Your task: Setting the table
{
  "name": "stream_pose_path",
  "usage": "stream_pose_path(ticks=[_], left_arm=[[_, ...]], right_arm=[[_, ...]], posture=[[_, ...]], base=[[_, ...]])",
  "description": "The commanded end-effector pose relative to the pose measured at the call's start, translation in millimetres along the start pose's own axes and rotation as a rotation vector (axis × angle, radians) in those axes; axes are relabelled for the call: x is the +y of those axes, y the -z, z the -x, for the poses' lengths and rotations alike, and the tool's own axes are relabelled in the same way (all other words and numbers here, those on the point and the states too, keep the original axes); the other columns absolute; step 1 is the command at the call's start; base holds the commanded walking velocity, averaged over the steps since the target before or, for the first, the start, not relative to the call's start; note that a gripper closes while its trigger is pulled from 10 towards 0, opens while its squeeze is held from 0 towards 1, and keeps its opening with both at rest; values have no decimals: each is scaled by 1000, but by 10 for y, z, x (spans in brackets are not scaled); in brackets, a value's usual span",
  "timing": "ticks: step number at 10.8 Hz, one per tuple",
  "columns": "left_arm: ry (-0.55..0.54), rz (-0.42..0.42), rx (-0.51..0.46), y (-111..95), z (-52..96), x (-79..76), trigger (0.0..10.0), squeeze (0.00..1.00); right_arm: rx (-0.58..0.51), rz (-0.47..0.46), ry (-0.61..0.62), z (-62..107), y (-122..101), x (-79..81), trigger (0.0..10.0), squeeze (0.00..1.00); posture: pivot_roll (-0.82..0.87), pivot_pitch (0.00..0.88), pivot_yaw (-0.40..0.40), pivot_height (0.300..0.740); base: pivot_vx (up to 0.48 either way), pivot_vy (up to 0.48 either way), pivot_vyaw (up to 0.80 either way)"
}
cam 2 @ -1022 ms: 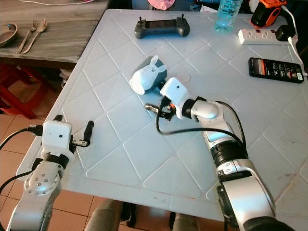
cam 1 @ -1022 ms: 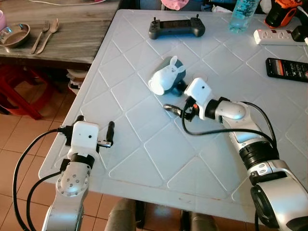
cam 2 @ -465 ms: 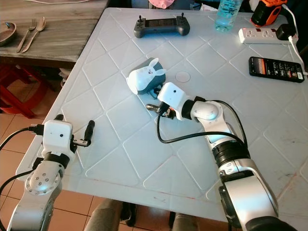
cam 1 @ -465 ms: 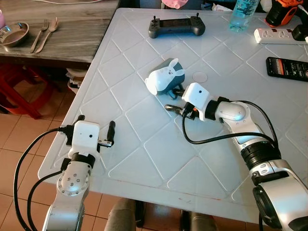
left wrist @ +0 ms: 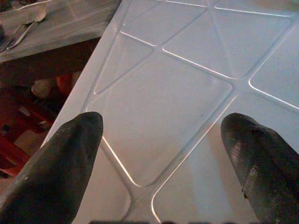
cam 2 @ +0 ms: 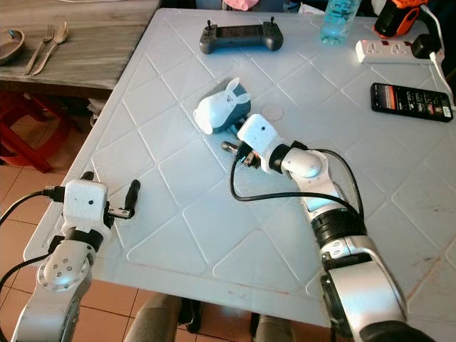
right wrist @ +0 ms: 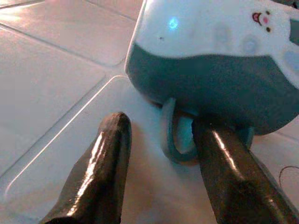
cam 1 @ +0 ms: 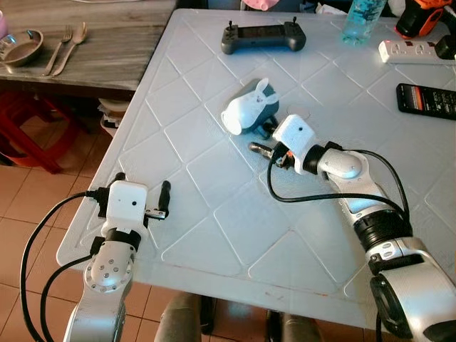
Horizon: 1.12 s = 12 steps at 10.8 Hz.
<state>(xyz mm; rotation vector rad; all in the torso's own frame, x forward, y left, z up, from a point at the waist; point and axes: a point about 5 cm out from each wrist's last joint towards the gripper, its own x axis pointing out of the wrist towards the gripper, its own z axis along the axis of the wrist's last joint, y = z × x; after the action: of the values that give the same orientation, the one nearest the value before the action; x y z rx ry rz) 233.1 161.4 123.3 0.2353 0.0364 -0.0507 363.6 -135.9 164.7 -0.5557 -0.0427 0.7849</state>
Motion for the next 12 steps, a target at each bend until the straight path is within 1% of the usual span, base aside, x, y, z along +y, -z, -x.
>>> stream_pose_path(ticks=[1, 2, 4, 5, 6, 7, 8, 9, 10, 11, 12], left_arm=[[-6, -4, 5, -5, 21, 24, 10000, 0], [-7, -4, 4, -7, 20, 24, 10000, 0], [-7, -1, 7, -2, 34, 12, 10000, 0], [-6, 0, 7, -2, 35, 9, 10000, 0], [-5, 0, 7, -4, 35, 9, 10000, 0], [-5, -1, 8, 3, 29, 16, 10000, 0], [-5, 0, 8, 6, 25, 14, 10000, 0], [1, 2, 5, -3, 18, -4, 10000, 0], [2, 2, 5, -2, 18, -6, 10000, 0], [-1, 1, 7, 4, 19, 7, 10000, 0], [-5, 1, 6, -2, 16, 16, 10000, 0]], right_arm=[[-7, -1, -20, -12, -14, 62, 10000, 0], [-18, 38, -31, -30, -88, 85, 10000, 0], [-69, 68, -36, -41, -220, 144, 10000, 0], [-75, 75, -43, -41, -246, 172, 10000, 271], [-90, 67, -50, -32, -290, 228, 10000, 1000], [-70, 52, -41, -14, -245, 319, 10000, 702], [-53, 24, -25, -6, -204, 348, 10000, 486], [-27, -26, -8, -7, -146, 383, 10000, 282], [5, -41, 29, -14, -106, 362, 10000, 243], [9, -42, 45, -43, -118, 345, 10000, 196], [6, -23, 42, -67, -135, 337, 10000, 149]], posture=[[141, 243, 86, 740], [141, 244, 85, 740], [140, 245, 84, 740], [140, 245, 84, 740], [139, 244, 83, 740], [131, 243, 79, 740], [131, 241, 79, 740], [131, 239, 80, 740], [132, 240, 80, 740], [134, 241, 80, 740], [137, 239, 80, 740]], base=[[0, 0, 0], [0, 0, 0], [0, 0, 0], [0, 0, 0], [0, 0, 0], [0, 0, 0], [0, 0, 0], [0, 0, 0], [0, 0, 0], [0, 0, 0], [0, 0, 0]])
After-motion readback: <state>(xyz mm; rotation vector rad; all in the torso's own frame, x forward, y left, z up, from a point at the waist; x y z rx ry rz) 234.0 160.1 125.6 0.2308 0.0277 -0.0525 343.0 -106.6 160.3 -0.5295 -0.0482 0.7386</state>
